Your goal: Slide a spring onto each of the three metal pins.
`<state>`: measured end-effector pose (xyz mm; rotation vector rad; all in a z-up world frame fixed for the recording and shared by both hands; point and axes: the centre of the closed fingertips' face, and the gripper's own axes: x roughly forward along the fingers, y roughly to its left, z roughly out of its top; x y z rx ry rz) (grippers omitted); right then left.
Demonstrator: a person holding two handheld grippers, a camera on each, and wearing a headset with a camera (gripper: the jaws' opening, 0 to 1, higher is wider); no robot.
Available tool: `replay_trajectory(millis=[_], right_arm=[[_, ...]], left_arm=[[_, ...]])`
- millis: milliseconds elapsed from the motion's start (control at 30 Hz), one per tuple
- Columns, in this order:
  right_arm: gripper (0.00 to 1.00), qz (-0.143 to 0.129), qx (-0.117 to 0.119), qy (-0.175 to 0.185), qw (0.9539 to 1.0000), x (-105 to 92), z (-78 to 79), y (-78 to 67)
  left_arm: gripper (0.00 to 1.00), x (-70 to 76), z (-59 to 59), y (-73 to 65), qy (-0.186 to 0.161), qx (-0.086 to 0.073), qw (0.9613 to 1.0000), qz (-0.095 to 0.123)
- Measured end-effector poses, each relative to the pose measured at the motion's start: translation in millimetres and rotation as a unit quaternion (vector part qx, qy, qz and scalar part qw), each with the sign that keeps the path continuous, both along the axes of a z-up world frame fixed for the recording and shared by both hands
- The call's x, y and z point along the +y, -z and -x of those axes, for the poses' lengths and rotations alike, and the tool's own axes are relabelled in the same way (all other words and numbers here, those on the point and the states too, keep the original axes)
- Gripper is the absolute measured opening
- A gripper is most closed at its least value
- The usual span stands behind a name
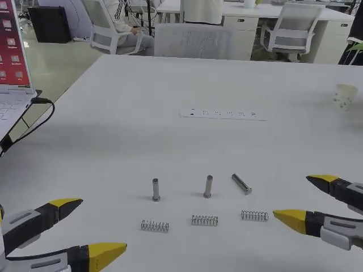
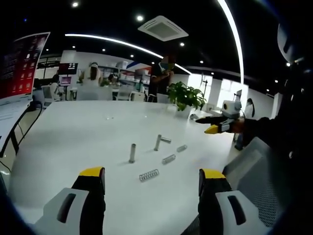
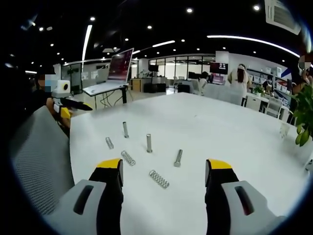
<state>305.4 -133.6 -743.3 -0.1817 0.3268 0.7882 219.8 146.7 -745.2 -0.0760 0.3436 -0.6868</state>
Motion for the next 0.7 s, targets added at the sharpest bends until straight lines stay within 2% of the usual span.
replay_trajectory(millis=[300,600,700], right_arm=[[0.66,0.011,0.004,-0.010,0.9999,14.7,-31.7,1.5],[0.64,0.031,0.022,-0.014,0.9992,32.0,-60.4,15.2],[0.63,0.036,0.036,-0.015,0.9986,37.7,-68.7,23.3]], left_arm=[[0.74,-0.1,1.2,0.4,0.001,0.001,1.0000,-0.001],[0.75,-0.9,1.8,2.2,0.005,0.006,0.9999,-0.007],[0.74,-0.7,1.8,3.0,0.006,0.008,0.9999,-0.008]])
